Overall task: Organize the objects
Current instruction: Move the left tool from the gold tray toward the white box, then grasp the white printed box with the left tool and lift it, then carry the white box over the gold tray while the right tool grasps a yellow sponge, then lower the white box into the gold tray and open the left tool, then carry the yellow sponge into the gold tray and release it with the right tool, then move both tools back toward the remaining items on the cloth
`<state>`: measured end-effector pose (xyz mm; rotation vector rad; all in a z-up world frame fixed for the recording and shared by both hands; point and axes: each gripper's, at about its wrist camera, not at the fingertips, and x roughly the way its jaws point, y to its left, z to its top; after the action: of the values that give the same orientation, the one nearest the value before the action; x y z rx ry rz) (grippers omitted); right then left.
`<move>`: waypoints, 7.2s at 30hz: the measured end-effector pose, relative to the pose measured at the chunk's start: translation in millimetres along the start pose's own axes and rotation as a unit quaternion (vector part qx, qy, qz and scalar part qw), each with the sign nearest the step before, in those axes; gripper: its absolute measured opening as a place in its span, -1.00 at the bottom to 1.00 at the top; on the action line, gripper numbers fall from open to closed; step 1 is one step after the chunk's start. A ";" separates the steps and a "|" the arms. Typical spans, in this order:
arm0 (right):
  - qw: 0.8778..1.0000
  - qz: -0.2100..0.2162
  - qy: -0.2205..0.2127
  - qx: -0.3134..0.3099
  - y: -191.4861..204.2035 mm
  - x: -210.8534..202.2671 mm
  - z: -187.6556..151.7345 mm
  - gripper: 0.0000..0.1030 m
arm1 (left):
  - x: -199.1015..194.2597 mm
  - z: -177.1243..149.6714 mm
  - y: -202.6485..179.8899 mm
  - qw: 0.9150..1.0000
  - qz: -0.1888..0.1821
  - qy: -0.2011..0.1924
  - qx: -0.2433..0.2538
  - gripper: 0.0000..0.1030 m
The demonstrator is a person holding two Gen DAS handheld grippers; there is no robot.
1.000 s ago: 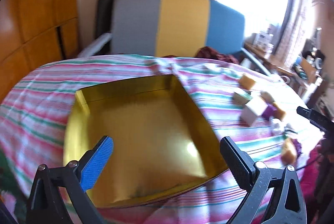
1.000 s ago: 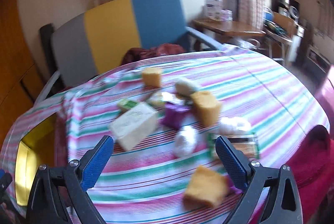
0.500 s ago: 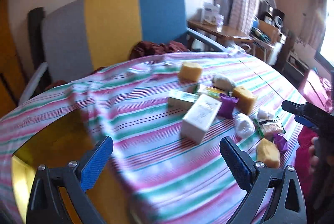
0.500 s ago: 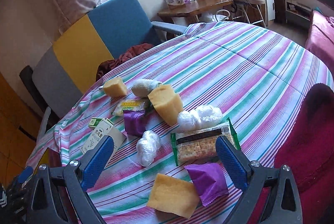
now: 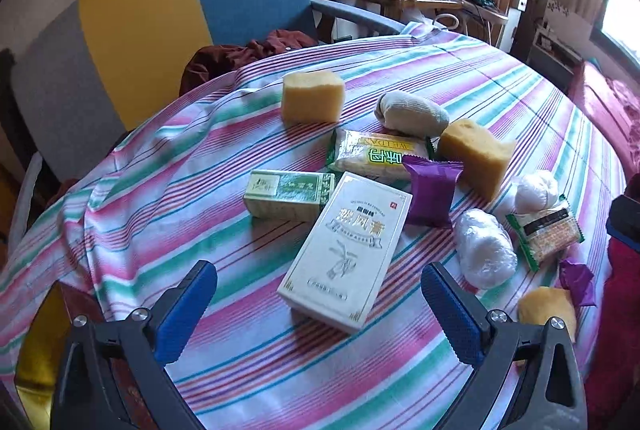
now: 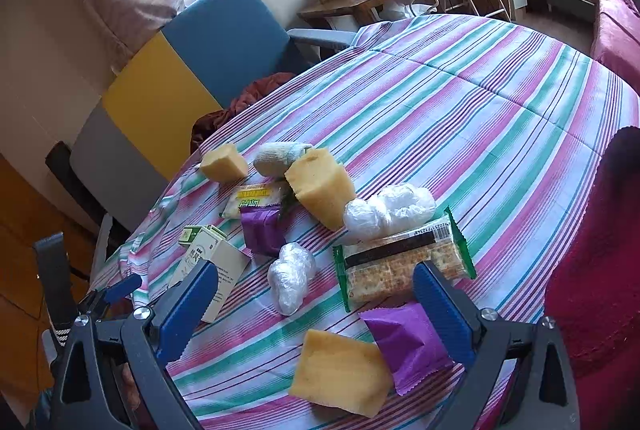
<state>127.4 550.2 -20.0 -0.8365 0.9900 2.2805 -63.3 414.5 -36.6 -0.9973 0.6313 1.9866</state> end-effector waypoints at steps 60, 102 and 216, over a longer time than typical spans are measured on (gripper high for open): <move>0.894 -0.040 0.208 -0.395 119.5 69.4 -79.4 0.07 | -195.0 -249.5 205.1 0.939 0.048 -0.062 -0.335 -0.01; 0.886 0.016 0.187 -0.423 149.6 78.3 -116.9 0.07 | -88.8 -221.1 331.7 0.901 0.174 0.048 -0.395 -0.01; 0.875 0.167 0.158 -0.426 313.8 33.9 -207.1 0.60 | -248.9 -335.3 219.6 0.891 0.240 -0.089 -0.376 0.72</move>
<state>-32.8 208.5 -13.7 -1.5178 0.1807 2.9829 -15.2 -53.7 -4.2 -1.1412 -0.0442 2.8306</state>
